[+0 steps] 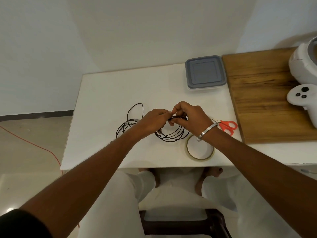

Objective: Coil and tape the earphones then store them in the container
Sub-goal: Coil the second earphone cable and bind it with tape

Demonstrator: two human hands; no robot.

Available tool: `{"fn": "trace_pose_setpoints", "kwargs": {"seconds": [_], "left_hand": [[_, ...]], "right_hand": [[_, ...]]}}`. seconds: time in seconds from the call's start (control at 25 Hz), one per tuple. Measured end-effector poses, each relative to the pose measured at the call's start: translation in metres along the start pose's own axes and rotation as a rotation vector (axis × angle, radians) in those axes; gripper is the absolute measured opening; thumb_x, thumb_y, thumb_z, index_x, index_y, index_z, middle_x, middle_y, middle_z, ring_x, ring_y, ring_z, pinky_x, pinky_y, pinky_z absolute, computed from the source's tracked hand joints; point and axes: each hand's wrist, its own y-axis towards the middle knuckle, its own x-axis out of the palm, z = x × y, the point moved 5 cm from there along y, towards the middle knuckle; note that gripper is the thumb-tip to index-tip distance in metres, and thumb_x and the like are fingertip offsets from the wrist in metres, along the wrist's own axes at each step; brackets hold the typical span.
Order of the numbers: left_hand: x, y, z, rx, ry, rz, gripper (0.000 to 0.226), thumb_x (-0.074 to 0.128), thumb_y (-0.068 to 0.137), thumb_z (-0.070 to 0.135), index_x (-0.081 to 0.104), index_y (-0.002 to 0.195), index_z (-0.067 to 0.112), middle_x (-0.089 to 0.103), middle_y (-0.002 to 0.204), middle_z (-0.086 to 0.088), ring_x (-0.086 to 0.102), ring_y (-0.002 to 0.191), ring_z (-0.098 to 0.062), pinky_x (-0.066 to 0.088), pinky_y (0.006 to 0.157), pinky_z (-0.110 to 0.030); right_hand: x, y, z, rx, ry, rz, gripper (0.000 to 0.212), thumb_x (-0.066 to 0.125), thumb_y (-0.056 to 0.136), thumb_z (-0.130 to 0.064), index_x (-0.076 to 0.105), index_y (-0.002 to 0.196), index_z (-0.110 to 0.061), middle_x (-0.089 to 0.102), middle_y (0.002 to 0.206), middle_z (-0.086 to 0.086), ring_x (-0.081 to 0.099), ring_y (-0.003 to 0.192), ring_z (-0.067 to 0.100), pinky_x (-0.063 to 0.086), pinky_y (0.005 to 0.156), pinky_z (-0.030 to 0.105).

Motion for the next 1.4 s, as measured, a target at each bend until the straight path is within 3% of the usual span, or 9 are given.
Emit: {"fn": "trace_pose_setpoints", "kwargs": {"seconds": [0.2,0.36,0.52,0.68,0.96,1.08,1.2,1.4], "left_hand": [[0.001,0.002,-0.005,-0.098,-0.087,0.019,0.034,0.046,0.094,0.029,0.069,0.072,0.017,0.046,0.061,-0.001,0.044,0.060,-0.014,0.046,0.060,-0.029],[0.001,0.004,-0.007,-0.175,-0.173,0.129,0.012,0.054,0.092,0.028,0.056,0.096,0.017,0.053,0.071,-0.004,0.050,0.062,-0.015,0.048,0.058,-0.028],[-0.002,0.002,-0.005,-0.161,-0.105,0.202,0.032,0.055,0.093,0.035,0.043,0.117,0.017,0.058,0.081,-0.005,0.054,0.064,-0.015,0.046,0.058,-0.027],[-0.004,-0.005,0.004,-0.012,-0.020,0.242,0.021,0.049,0.098,0.028,0.041,0.112,0.015,0.064,0.080,-0.007,0.049,0.055,-0.011,0.044,0.057,-0.023],[-0.003,-0.005,0.005,0.050,-0.006,0.229,0.020,0.050,0.097,0.025,0.042,0.111,0.014,0.055,0.065,-0.006,0.045,0.054,-0.011,0.044,0.060,-0.029],[-0.003,-0.002,0.004,0.076,0.015,0.229,0.021,0.050,0.098,0.025,0.042,0.112,0.012,0.051,0.056,0.002,0.044,0.047,-0.004,0.044,0.058,-0.027],[-0.004,-0.001,0.007,0.132,0.060,0.217,0.021,0.050,0.098,0.024,0.042,0.112,0.011,0.053,0.058,-0.005,0.041,0.044,-0.003,0.041,0.053,-0.023],[-0.004,-0.002,0.010,0.276,0.127,0.142,0.015,0.047,0.100,0.020,0.040,0.106,0.008,0.046,0.058,-0.010,0.033,0.041,-0.006,0.030,0.046,-0.012]], "right_hand": [[0.002,-0.001,-0.003,0.000,-0.037,-0.008,0.021,0.068,0.083,-0.018,0.063,0.102,-0.010,0.069,0.094,0.006,0.061,0.081,0.016,0.046,0.072,0.017],[0.001,-0.001,-0.007,0.004,-0.068,0.001,0.022,0.067,0.085,-0.018,0.064,0.104,-0.008,0.070,0.099,0.010,0.063,0.088,0.020,0.043,0.076,0.020],[0.001,0.000,-0.005,0.022,-0.080,0.017,0.023,0.066,0.085,-0.018,0.064,0.106,-0.008,0.070,0.099,0.011,0.064,0.089,0.022,0.042,0.076,0.020],[0.001,0.000,-0.003,0.029,-0.059,0.035,0.022,0.066,0.085,-0.020,0.065,0.105,-0.010,0.071,0.097,0.009,0.065,0.087,0.020,0.044,0.076,0.019],[0.005,0.000,-0.004,-0.031,-0.173,-0.009,0.022,0.060,0.090,-0.021,0.069,0.108,-0.012,0.070,0.097,0.008,0.062,0.087,0.018,0.037,0.075,0.016],[0.005,-0.001,-0.006,-0.058,-0.181,-0.035,0.023,0.058,0.091,-0.020,0.068,0.110,-0.011,0.070,0.097,0.009,0.063,0.087,0.020,0.038,0.075,0.017],[0.005,-0.001,-0.006,-0.048,-0.170,-0.074,0.024,0.056,0.092,-0.019,0.067,0.110,-0.009,0.070,0.098,0.010,0.061,0.087,0.019,0.038,0.075,0.017],[0.004,-0.001,0.002,0.036,-0.048,-0.083,0.017,0.059,0.090,-0.017,0.068,0.101,-0.008,0.067,0.086,0.004,0.055,0.064,0.001,0.037,0.059,0.002]]}}
